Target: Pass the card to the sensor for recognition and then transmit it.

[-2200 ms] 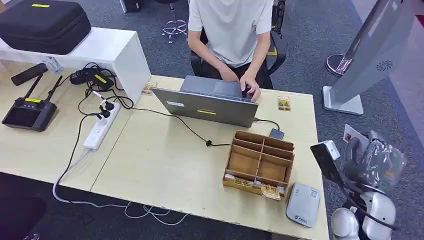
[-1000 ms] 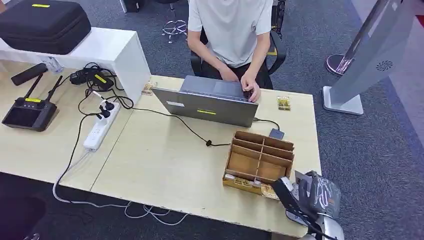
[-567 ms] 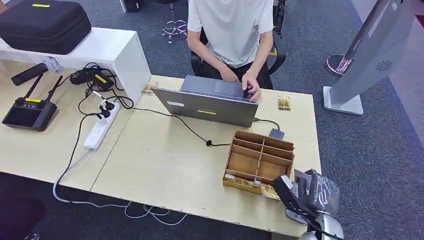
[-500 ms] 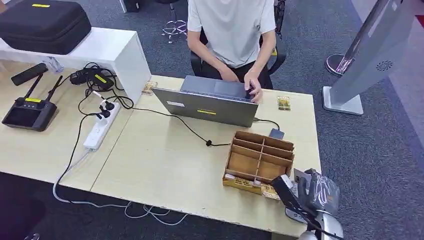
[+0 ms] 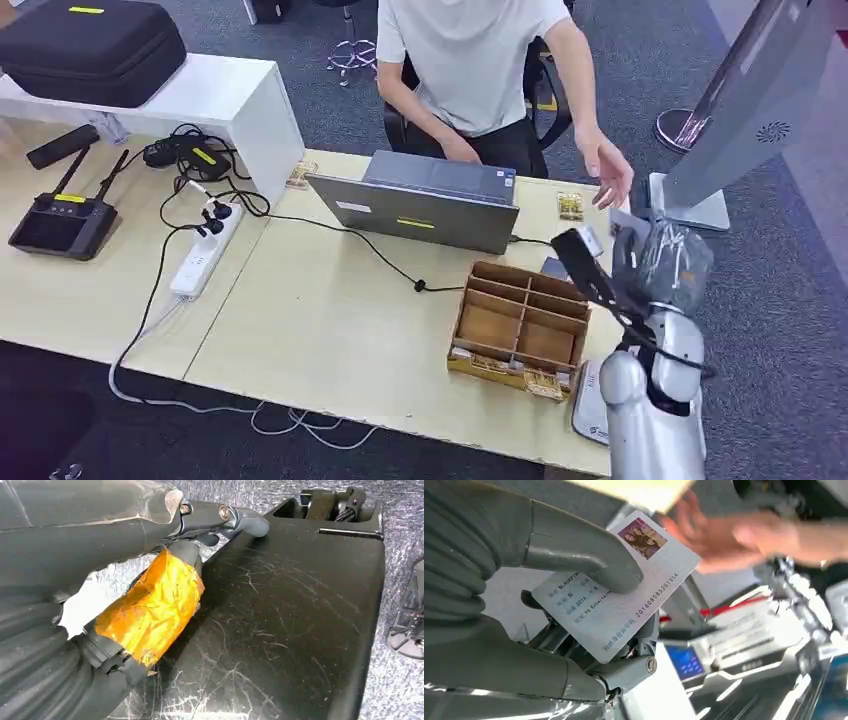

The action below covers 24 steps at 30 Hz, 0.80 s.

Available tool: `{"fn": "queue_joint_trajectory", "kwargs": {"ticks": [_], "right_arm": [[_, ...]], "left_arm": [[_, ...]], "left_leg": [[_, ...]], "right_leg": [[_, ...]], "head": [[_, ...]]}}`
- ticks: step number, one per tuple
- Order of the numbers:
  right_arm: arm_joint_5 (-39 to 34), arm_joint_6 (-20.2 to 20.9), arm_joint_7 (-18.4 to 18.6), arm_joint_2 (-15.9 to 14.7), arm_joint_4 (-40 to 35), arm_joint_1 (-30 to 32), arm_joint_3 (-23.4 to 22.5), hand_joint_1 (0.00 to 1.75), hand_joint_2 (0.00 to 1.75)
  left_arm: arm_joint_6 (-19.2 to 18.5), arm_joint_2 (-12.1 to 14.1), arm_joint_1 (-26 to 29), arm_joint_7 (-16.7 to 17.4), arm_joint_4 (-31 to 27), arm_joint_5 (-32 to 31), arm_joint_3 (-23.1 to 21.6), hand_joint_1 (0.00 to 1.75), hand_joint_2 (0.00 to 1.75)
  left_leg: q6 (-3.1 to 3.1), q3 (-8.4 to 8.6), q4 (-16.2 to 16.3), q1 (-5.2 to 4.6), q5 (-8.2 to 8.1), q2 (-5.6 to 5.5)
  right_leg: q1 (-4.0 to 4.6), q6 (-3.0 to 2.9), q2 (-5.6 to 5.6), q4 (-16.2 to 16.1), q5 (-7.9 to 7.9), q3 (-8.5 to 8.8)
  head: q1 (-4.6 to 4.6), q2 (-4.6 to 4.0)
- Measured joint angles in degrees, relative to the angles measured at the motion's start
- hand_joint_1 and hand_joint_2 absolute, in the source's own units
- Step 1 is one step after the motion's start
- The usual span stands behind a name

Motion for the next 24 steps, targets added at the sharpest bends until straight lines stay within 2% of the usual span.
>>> {"fn": "queue_joint_trajectory", "kwargs": {"ticks": [3,6,13,16,17,24], "right_arm": [[2.9,0.7,5.3,0.5,3.8,-9.9,-0.1,1.75,1.75],[4.3,0.7,7.0,0.8,7.5,-15.7,-0.1,1.75,1.75],[4.7,-0.1,7.2,1.5,11.2,-19.0,-0.2,1.75,1.75],[6.4,0.5,9.0,1.6,12.7,-20.0,-0.3,1.75,1.75],[7.3,0.7,9.7,1.7,13.7,-20.3,-0.3,0.00,1.75],[9.0,-0.5,9.3,2.0,17.8,-21.2,-0.5,0.00,1.75]], "left_arm": [[-0.2,0.1,0.0,-0.2,0.0,0.0,-1.8,0.00,1.75],[-0.4,0.2,0.0,-0.5,0.0,0.0,-3.0,0.00,1.75],[-0.5,0.3,-0.1,-0.5,0.0,0.0,-4.1,0.00,1.75],[-0.6,0.3,-0.1,-0.7,0.0,0.0,-4.3,0.00,1.75],[-0.7,0.3,-0.1,-0.7,0.0,0.0,-4.3,0.00,1.75],[-1.1,0.5,-0.2,-0.6,0.0,0.0,-4.6,0.00,1.75]], "left_leg": [[0.09,-0.06,0.0,-0.14,0.13,-0.17],[0.12,-0.13,0.0,-0.16,0.17,-0.43],[0.15,-0.20,0.0,-0.33,0.18,-0.65],[0.16,-0.23,0.0,-0.36,0.18,-0.67],[0.19,-0.25,0.0,-0.36,0.20,-0.69],[0.24,-0.27,0.0,-0.38,0.23,-0.73]], "right_leg": [[-0.14,0.02,-0.14,0.1,0.01,-0.09],[-0.16,0.03,-0.42,0.1,0.00,-0.06],[-0.32,0.07,-0.58,0.1,-0.02,-0.07],[-0.34,0.07,-0.61,0.0,-0.03,-0.08],[-0.34,0.07,-0.63,0.0,-0.03,-0.08],[-0.37,0.08,-0.70,0.0,-0.03,-0.12]], "head": [[0.00,0.00],[0.00,0.00],[0.00,0.00],[0.00,0.00],[0.00,0.00],[0.00,0.00]]}}
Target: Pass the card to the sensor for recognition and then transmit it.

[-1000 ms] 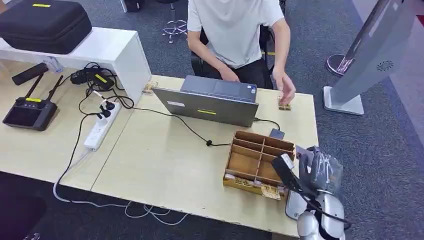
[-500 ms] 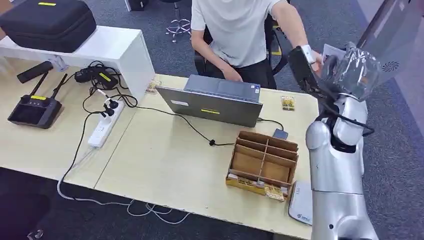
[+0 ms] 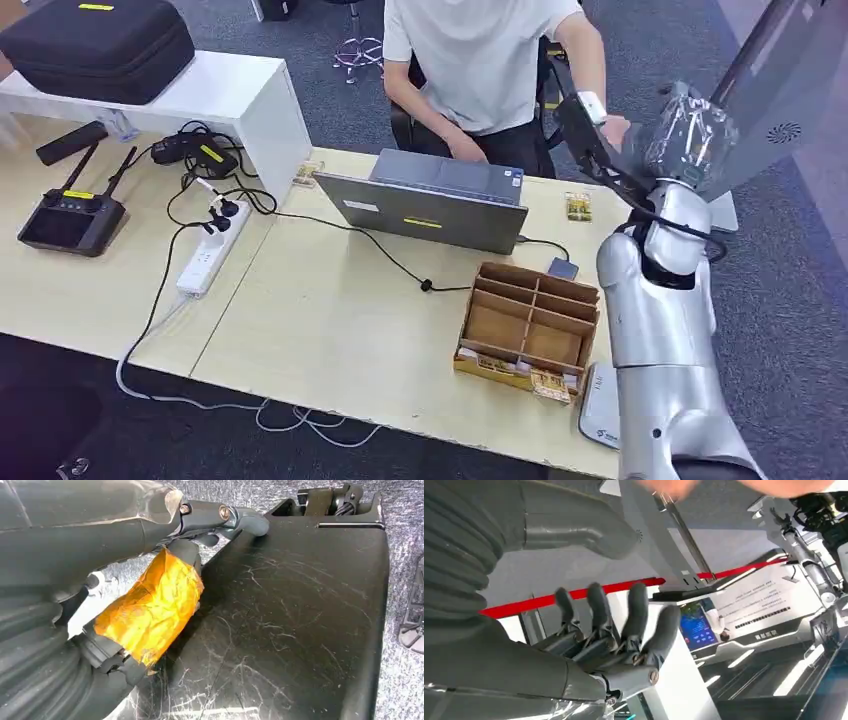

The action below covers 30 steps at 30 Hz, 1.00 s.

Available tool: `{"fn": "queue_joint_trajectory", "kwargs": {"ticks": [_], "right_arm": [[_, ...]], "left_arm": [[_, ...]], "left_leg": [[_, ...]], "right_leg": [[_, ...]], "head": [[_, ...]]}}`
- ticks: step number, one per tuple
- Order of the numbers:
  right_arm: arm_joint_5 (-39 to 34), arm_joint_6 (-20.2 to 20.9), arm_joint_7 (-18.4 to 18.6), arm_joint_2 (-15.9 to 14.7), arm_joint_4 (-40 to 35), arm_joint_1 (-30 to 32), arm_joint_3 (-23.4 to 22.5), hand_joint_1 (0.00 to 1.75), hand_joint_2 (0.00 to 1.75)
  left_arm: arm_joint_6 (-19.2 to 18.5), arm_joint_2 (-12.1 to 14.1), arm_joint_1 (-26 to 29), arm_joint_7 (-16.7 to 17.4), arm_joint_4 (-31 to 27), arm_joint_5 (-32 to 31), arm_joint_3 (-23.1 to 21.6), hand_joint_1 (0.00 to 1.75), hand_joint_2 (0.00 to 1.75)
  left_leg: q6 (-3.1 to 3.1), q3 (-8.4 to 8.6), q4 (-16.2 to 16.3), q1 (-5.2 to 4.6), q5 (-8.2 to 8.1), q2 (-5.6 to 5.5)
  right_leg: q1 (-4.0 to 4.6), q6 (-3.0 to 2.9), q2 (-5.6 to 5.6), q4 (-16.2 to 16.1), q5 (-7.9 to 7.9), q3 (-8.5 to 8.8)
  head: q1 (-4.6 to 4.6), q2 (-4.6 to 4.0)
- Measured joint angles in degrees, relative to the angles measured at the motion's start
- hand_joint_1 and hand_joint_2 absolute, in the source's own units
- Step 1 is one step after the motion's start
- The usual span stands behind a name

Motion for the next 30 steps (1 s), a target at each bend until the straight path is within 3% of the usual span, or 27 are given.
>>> {"fn": "queue_joint_trajectory", "kwargs": {"ticks": [4,9,15,24,30], "right_arm": [[-1.3,-0.1,-2.3,0.0,-0.1,1.1,-0.6,0.00,1.75],[-4.1,-0.2,-7.9,-0.4,-4.4,5.6,-1.1,0.00,1.75],[-9.7,0.0,-16.1,-2.3,-19.1,19.1,2.4,0.00,1.75],[-11.1,0.0,-18.7,-9.0,-40.6,40.2,13.2,0.00,1.75],[-11.4,0.1,-19.0,-11.9,-46.8,45.8,15.6,0.00,1.75]], "left_arm": [[0.1,0.0,0.0,0.0,0.0,0.0,0.0,0.00,1.75],[0.5,0.0,0.0,0.1,0.0,0.0,0.0,0.00,1.75],[2.0,-0.2,0.2,1.4,0.0,0.6,0.0,0.00,1.75],[4.3,-0.3,0.2,1.9,0.1,3.1,0.0,0.00,1.75],[4.9,-0.3,0.3,2.2,0.4,3.6,0.2,0.00,1.75]], "left_leg": [[0.00,0.01,0.0,-0.01,0.00,0.00],[0.01,0.02,0.0,-0.01,0.00,0.00],[0.06,0.00,0.0,-0.01,-0.08,0.00],[0.11,-0.06,0.0,0.06,-0.26,0.40],[0.14,-0.02,0.0,0.06,-0.28,0.65]], "right_leg": [[-0.01,0.00,0.00,0.0,0.00,-0.03],[-0.02,0.00,0.00,0.0,0.00,-0.03],[-0.01,0.18,-0.04,-0.1,-0.13,-0.01],[0.06,0.18,0.09,-0.1,-0.16,-0.07],[0.06,0.18,0.29,-0.1,-0.14,-0.10]], "head": [[0.00,0.00],[0.00,0.00],[0.02,0.00],[0.02,0.00],[0.00,0.00]]}}
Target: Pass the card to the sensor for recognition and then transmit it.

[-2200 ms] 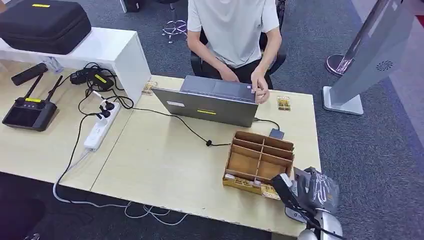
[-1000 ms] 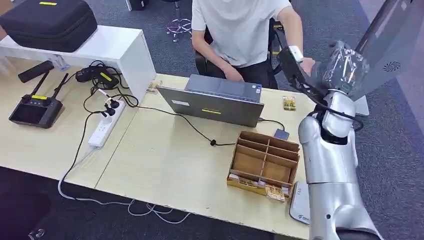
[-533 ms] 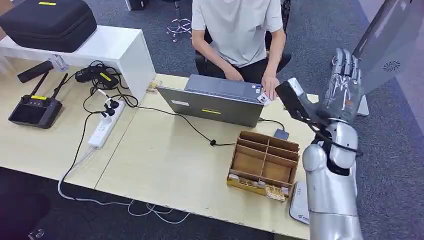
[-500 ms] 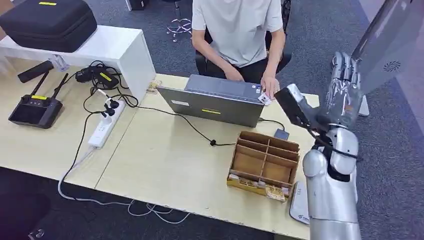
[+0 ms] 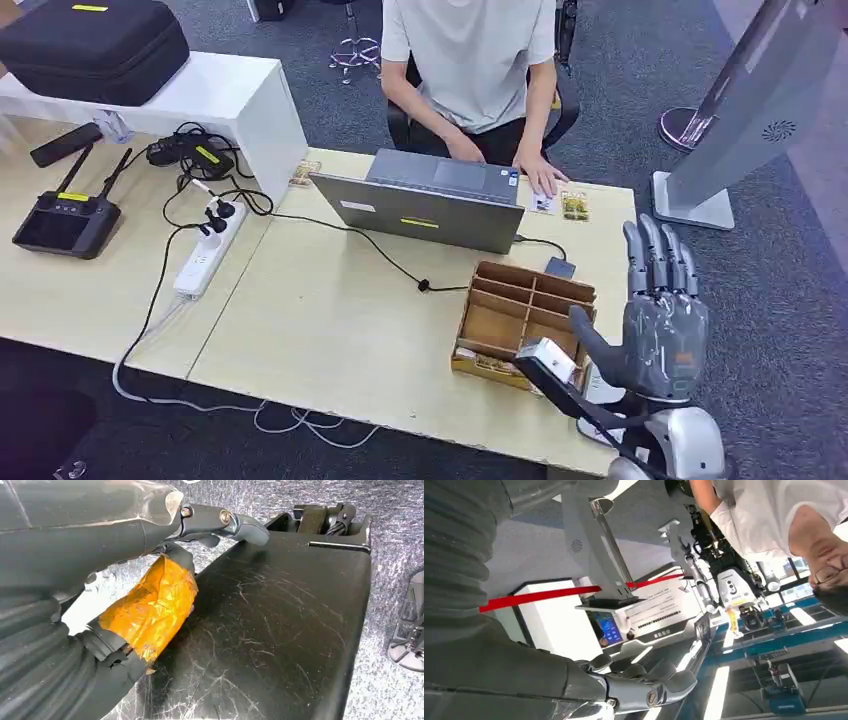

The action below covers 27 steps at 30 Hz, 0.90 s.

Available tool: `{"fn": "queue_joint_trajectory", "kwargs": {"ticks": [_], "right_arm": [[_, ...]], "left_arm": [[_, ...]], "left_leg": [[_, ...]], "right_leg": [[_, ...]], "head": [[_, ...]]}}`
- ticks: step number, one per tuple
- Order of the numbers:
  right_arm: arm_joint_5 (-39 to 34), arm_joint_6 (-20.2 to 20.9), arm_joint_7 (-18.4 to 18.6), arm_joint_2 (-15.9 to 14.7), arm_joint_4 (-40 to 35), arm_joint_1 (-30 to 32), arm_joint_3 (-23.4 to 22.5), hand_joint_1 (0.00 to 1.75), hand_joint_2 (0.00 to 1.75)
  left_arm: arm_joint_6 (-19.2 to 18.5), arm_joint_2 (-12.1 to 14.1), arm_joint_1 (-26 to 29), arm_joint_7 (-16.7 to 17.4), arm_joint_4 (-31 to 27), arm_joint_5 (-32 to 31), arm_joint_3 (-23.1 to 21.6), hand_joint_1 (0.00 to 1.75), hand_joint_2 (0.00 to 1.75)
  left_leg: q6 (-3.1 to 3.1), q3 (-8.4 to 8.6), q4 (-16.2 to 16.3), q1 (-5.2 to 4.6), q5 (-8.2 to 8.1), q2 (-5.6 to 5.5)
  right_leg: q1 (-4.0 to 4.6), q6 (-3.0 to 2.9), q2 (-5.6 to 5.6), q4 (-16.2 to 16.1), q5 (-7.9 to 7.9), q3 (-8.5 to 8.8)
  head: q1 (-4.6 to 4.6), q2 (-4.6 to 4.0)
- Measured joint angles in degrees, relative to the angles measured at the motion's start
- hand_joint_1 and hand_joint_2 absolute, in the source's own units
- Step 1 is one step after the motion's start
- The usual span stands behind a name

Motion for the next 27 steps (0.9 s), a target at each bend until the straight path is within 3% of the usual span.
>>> {"fn": "queue_joint_trajectory", "kwargs": {"ticks": [7,13,27], "right_arm": [[0.7,0.2,-0.7,-2.8,-4.1,5.6,1.5,0.00,1.75],[-1.8,4.2,-2.5,-5.8,-3.9,8.2,2.8,0.00,1.75],[-3.5,5.9,-2.2,-7.7,-0.5,9.6,5.0,0.00,1.75]], "left_arm": [[0.9,0.0,0.1,0.2,0.1,0.5,0.4,0.00,1.75],[1.2,0.0,0.1,0.1,0.1,0.4,0.8,0.00,1.75],[1.1,0.0,0.1,-0.1,0.1,-0.4,0.8,0.00,1.75]], "left_leg": [[0.00,0.00,0.0,0.00,0.00,0.03],[0.01,-0.02,0.0,0.00,-0.01,0.03],[0.01,-0.01,0.0,0.00,0.00,0.05]], "right_leg": [[0.01,0.00,0.02,0.0,0.00,0.01],[0.01,0.00,0.02,0.0,0.00,0.01],[0.02,0.00,0.03,0.0,0.00,0.01]], "head": [[0.00,0.00],[0.00,0.00],[0.00,0.00]]}}
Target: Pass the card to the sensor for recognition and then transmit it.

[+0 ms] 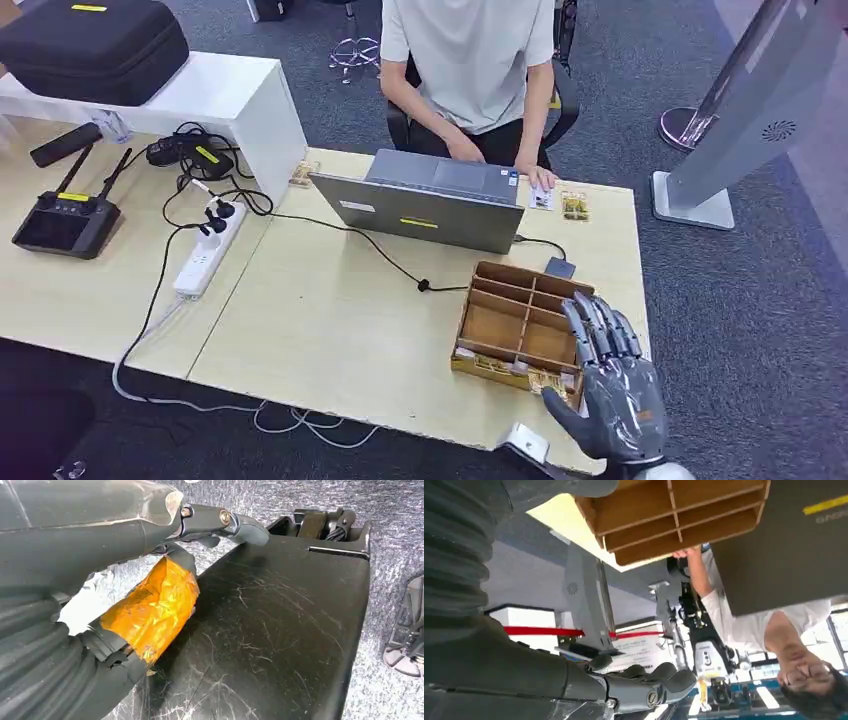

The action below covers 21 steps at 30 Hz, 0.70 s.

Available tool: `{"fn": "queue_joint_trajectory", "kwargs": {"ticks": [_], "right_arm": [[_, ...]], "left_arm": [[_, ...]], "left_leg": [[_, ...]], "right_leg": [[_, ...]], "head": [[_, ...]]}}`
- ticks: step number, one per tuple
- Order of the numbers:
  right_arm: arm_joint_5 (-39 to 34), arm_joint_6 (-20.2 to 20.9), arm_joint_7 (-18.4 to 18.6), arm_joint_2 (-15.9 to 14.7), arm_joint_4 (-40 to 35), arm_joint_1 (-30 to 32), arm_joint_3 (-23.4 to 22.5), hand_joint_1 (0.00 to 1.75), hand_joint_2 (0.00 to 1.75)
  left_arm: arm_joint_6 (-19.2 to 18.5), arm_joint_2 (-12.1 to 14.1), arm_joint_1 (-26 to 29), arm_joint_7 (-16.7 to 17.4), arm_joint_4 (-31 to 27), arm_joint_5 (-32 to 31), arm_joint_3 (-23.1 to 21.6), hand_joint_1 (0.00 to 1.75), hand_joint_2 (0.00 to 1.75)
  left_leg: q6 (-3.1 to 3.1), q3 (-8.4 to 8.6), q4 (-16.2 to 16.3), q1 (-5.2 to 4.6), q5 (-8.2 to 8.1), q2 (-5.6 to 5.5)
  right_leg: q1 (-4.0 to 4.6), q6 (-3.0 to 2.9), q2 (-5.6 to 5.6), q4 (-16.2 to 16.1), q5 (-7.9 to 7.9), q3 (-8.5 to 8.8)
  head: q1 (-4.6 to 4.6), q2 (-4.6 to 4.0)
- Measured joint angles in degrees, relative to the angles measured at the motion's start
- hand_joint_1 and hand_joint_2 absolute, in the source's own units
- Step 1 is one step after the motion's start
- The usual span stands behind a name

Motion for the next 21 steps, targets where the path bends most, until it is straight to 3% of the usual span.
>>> {"fn": "queue_joint_trajectory", "kwargs": {"ticks": [21], "right_arm": [[-3.9,-1.0,2.1,2.0,13.7,-0.7,1.1,0.00,1.75]], "left_arm": [[-0.6,-0.1,0.0,-0.6,0.0,-2.7,0.0,0.00,1.75]], "left_leg": [[0.00,0.00,0.0,0.02,0.00,0.02]], "right_leg": [[0.01,0.00,0.00,0.0,0.00,0.00]], "head": [[0.00,0.00]]}}
